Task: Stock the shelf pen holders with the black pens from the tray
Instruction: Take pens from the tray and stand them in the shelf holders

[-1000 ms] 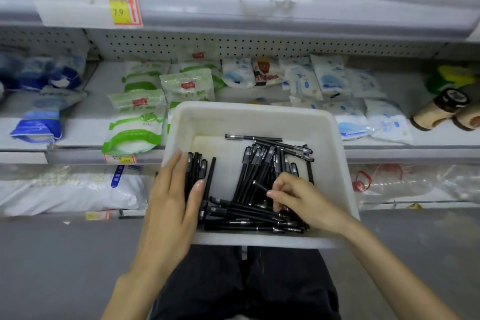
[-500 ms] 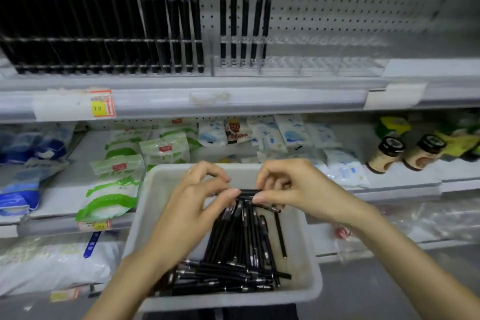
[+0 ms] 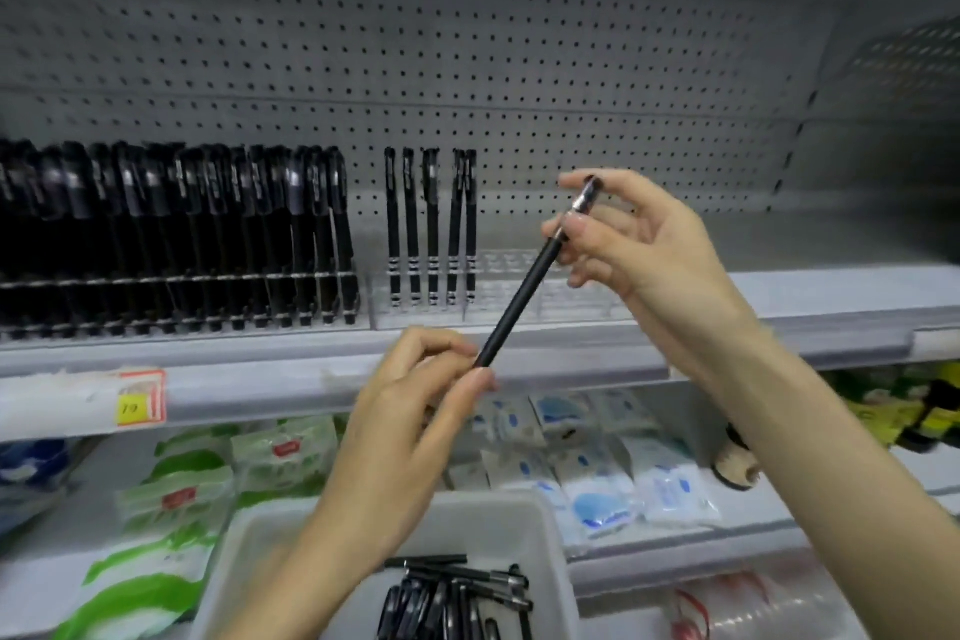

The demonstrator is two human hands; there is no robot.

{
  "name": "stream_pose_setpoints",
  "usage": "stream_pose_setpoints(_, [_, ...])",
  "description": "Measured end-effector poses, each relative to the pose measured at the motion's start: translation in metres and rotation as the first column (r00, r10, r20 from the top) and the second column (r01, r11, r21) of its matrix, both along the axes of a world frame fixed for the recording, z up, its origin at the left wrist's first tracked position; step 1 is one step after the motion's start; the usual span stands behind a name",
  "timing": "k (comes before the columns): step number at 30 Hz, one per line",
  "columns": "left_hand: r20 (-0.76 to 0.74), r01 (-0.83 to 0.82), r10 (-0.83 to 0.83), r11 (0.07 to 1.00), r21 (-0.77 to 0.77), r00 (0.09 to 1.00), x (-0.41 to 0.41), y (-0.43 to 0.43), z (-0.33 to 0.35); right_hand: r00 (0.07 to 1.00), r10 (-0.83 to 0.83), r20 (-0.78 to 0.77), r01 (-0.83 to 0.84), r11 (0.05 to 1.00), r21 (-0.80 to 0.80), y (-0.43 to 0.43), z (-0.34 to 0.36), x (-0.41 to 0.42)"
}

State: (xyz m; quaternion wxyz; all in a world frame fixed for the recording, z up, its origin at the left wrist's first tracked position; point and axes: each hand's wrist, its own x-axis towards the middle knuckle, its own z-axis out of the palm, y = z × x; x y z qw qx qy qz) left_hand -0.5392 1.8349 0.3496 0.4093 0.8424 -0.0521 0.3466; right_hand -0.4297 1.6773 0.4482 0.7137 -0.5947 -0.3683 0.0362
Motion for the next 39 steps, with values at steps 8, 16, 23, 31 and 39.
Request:
stream_pose_setpoints(8, [0.127,-0.377,0.378,0.721,0.582,0.917,0.033,0.044,0.019,0.842,-0.431,0.324,0.371,0.899,0.232,0.035,0.04,0.046])
stream_pose_setpoints(16, [0.139,-0.39,0.413,0.624,0.677,0.9,0.039,0.055,0.003,0.854,-0.297,0.426,0.338,0.941,-0.021,0.057,0.019,0.079])
stream_pose_setpoints(23, [0.133,-0.38,0.398,0.646,0.662,0.908,0.042,0.055,0.0,0.895,-0.185,0.407,0.275,0.945,-0.176,0.061,0.016,0.088])
stream_pose_setpoints(31, [0.12,-0.366,0.388,0.66,0.656,0.914,0.043,0.057,-0.003,0.872,-0.092,0.48,0.29,0.888,-0.356,0.064,0.016,0.095])
stream_pose_setpoints(39, [0.08,-0.326,0.363,0.693,0.643,0.928,0.03,0.059,0.01,0.804,-0.288,0.52,0.474,0.839,-0.268,0.047,0.009,0.072])
